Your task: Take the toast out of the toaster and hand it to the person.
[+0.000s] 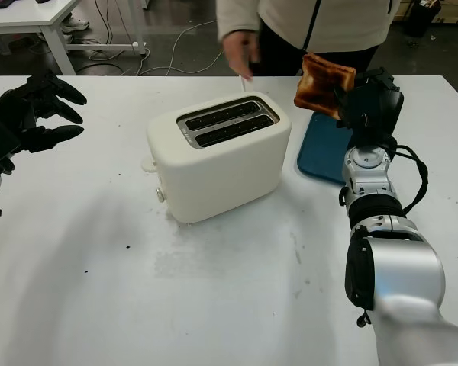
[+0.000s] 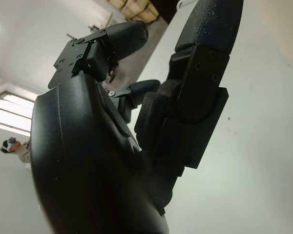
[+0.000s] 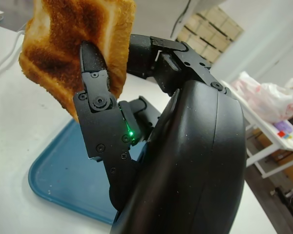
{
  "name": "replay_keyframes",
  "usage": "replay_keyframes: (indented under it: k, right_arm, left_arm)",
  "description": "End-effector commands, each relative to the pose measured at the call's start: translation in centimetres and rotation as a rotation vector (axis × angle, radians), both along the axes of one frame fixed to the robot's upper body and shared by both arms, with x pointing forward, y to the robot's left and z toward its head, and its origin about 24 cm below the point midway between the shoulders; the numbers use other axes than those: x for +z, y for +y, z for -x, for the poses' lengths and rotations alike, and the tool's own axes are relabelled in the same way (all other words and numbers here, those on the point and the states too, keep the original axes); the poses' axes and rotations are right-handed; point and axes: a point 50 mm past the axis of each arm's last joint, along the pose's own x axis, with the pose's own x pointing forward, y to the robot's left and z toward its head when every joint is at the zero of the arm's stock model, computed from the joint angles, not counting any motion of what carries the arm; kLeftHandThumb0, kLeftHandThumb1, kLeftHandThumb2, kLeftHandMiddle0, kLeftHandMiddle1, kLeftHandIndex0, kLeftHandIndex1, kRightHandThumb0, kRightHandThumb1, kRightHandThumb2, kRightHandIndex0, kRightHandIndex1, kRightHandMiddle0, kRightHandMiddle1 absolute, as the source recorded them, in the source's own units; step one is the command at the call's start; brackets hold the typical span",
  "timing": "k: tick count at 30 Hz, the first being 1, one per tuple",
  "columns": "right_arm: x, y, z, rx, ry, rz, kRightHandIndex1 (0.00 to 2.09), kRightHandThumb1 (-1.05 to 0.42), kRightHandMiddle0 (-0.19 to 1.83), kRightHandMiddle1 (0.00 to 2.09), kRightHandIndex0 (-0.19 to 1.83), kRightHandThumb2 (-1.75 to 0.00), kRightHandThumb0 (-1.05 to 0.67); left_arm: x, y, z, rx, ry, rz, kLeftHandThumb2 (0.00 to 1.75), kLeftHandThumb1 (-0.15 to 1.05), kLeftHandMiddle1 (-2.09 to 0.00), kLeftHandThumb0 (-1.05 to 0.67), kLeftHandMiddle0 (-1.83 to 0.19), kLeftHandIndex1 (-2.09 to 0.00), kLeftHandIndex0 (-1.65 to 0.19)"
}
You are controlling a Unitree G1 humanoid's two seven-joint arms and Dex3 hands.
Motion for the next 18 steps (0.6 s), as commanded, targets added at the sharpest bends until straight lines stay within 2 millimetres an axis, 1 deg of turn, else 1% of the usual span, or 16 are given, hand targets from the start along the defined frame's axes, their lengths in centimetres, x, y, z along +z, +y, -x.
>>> replay_keyframes:
  k: [1, 5, 8, 12, 15, 18]
  right_arm:
    - [0.55, 0.28, -0.23, 0.007, -0.020, -0.010, 1.75, -0.92, 0.78, 1.75, 1.03, -0.18, -0.25]
    - [0.57, 0.23, -0.30, 0.008, -0.006, -0.014, 1.75, -0.92, 0.77, 1.75, 1.03, -0.19, -0.27]
    - [0.62, 0.22, -0.25, 0.021, -0.017, -0.007, 1.75, -0.92, 0.77, 1.75, 1.03, -0.20, -0.25]
    - [0.66, 0.22, -0.28, 0.015, -0.008, 0.012, 1.75, -0.92, 0.79, 1.75, 1.05, -0.19, -0.29]
    - [0.72, 0.23, -0.27, 0.018, -0.010, 0.029, 1.75, -0.92, 0.80, 1.75, 1.05, -0.20, -0.25]
    - [0.69, 0.24, -0.28, 0.015, -0.013, 0.006, 1.75, -0.92, 0.78, 1.75, 1.05, -0.19, -0.25]
  left_arm:
    - [0.25, 0.05, -0.01, 0.002, -0.011, 0.013, 0.00, 0.90, -1.50, -1.05, -0.28, -1.41, -0.23]
    - [0.26, 0.04, -0.02, 0.003, -0.008, 0.012, 0.00, 0.91, -1.49, -1.05, -0.27, -1.41, -0.22]
    - [0.26, 0.04, -0.01, 0.004, -0.011, 0.010, 0.00, 0.91, -1.49, -1.05, -0.27, -1.40, -0.23]
    - [0.28, 0.02, -0.04, 0.003, -0.011, 0.005, 0.00, 0.91, -1.48, -1.05, -0.27, -1.40, -0.22]
    - [0.28, 0.01, -0.07, -0.004, -0.012, 0.011, 0.00, 0.90, -1.48, -1.05, -0.27, -1.39, -0.22]
    - [0.29, 0.00, -0.08, -0.002, -0.012, 0.003, 0.00, 0.91, -1.48, -1.05, -0.27, -1.39, -0.22]
